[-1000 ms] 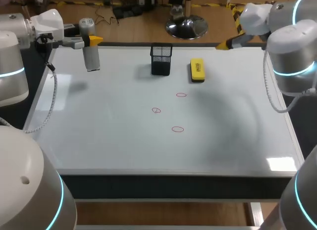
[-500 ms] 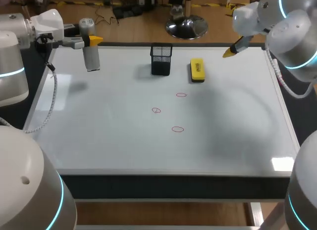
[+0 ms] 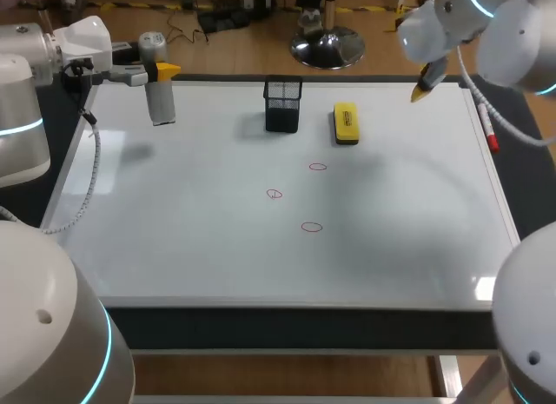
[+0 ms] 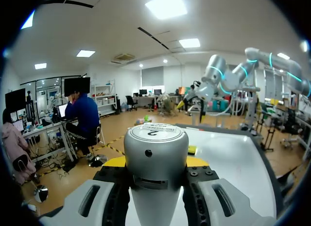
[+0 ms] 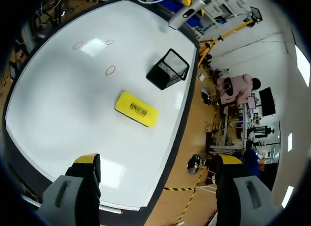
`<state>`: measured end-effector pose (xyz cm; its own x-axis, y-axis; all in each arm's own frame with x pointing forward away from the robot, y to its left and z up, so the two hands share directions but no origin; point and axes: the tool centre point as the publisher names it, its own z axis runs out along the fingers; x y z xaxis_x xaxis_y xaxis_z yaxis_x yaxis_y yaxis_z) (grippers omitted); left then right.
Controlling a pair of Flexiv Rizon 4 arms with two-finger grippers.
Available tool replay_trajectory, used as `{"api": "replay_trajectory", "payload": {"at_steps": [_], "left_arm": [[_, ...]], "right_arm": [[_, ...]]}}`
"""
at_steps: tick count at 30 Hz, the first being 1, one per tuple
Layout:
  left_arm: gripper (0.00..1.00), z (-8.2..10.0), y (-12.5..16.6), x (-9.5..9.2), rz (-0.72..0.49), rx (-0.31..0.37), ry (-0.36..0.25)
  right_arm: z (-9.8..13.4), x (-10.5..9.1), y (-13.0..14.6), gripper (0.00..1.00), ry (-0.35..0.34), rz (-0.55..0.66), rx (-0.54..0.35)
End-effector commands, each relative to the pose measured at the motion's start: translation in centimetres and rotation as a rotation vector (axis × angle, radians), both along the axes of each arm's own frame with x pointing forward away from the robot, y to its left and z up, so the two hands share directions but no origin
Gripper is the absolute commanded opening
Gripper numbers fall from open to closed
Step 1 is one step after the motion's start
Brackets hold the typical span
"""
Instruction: Pick up the inspection probe, press it on each red-marked spot on the whiteboard one by one, put down the probe, pick up the eraser, and wipe off all the red marks.
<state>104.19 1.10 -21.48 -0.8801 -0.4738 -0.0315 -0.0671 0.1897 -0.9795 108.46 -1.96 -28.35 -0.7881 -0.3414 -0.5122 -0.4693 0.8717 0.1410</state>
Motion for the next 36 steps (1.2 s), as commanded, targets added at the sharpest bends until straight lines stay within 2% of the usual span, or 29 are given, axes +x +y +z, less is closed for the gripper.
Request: {"api": "replay_trajectory", "payload": {"at_steps": [1, 15, 21, 23, 27, 34, 36], "left_arm": [[0.0, 0.0, 0.0, 0.0, 0.002, 0.0, -0.002], [0.0, 0.0, 0.0, 0.0, 0.002, 0.0, -0.002], [0.0, 0.0, 0.0, 0.0, 0.002, 0.0, -0.002], [0.0, 0.0, 0.0, 0.0, 0.002, 0.0, -0.002], [0.0, 0.0, 0.0, 0.0, 0.002, 0.0, -0.002], [0.0, 0.0, 0.0, 0.0, 0.002, 0.0, -0.002], [0.0, 0.0, 0.0, 0.0, 0.002, 0.0, -0.002]], "right_arm": [[0.7, 0.0, 0.2, 1.0, 0.334, 0.204, -0.459], [0.7, 0.0, 0.2, 1.0, 0.334, 0.204, -0.459], [-2.7, 0.9, 1.9, 1.0, 0.379, 0.427, -0.428], [-3.5, 0.8, 2.6, 1.0, 0.381, 0.519, -0.45], [-5.1, 0.7, 3.4, 1.0, 0.387, 0.63, -0.48], [-7.2, -0.2, 5.3, 1.0, 0.318, 0.869, -0.603], [-7.6, -0.4, 5.7, 1.0, 0.3, 0.915, -0.611]]}}
